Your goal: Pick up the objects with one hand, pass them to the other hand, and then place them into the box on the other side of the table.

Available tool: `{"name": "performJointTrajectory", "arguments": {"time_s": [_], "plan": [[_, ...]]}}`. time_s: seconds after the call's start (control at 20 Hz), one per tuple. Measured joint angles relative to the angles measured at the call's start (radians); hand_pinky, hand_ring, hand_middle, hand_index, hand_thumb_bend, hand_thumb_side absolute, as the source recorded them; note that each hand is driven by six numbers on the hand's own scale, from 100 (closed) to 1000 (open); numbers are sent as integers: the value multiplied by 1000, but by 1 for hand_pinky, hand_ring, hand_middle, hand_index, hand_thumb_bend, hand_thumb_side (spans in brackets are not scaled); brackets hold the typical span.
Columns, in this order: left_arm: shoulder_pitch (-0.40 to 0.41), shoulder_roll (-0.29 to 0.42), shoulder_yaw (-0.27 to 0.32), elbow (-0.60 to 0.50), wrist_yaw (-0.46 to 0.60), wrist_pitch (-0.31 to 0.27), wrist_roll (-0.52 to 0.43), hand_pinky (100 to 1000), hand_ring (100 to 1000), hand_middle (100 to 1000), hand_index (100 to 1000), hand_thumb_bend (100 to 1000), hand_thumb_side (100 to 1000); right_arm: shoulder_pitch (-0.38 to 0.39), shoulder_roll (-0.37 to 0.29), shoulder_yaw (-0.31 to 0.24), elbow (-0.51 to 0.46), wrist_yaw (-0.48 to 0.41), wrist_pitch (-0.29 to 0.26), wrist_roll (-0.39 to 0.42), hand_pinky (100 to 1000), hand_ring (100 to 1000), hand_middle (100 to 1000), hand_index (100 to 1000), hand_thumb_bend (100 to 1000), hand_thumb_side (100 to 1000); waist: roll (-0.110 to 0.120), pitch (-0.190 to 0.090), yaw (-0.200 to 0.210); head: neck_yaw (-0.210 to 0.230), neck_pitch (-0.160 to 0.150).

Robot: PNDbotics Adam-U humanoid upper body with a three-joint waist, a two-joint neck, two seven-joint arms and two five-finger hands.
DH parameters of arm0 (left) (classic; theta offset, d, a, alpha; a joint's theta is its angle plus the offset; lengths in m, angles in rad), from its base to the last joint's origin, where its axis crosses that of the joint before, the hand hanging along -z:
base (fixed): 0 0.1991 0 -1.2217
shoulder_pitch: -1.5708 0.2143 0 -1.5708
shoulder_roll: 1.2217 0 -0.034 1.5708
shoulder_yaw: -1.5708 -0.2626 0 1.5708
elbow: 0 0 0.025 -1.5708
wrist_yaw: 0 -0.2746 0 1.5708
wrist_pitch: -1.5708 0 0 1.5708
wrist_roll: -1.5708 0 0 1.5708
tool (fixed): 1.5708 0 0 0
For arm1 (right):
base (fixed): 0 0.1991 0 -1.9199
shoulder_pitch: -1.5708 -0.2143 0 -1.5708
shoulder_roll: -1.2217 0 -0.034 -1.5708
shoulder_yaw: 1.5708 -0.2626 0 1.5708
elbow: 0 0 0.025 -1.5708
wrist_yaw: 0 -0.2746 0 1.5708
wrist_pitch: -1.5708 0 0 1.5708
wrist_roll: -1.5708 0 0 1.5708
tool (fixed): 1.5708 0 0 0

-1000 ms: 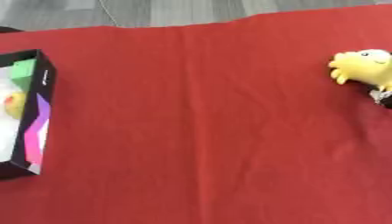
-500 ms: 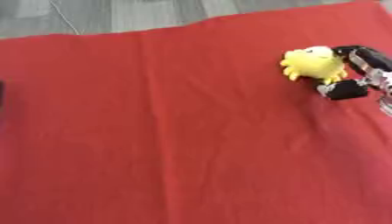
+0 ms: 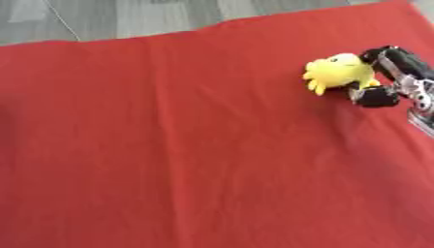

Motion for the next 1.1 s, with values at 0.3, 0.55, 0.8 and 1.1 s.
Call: {"name": "performJointTrajectory", "arguments": {"time_s": [0.3,0.55,0.8,1.1], "plan": [[1,0,5,0,-1,-1,-1,795,809,628,694,100,674,5,4,11,-34,-19,7,-42,757,627,352,523,100,100,0,0,-10,19,2],[9,0,5,0,-1,-1,-1,796,810,628,694,100,672,-2,3,12,-80,-54,20,-59,711,615,344,514,100,100,0,-1,-37,49,23],[19,0,6,2,-2,-3,-3,797,810,628,694,100,662,-10,-22,24,-155,-143,37,-95,650,608,341,513,100,100,2,-24,-74,92,57],[20,-8,6,7,-2,-7,-1,797,812,629,695,100,654,-41,-47,65,-190,-292,18,-131,575,592,340,512,100,100,23,-81,-108,165,90]]}}
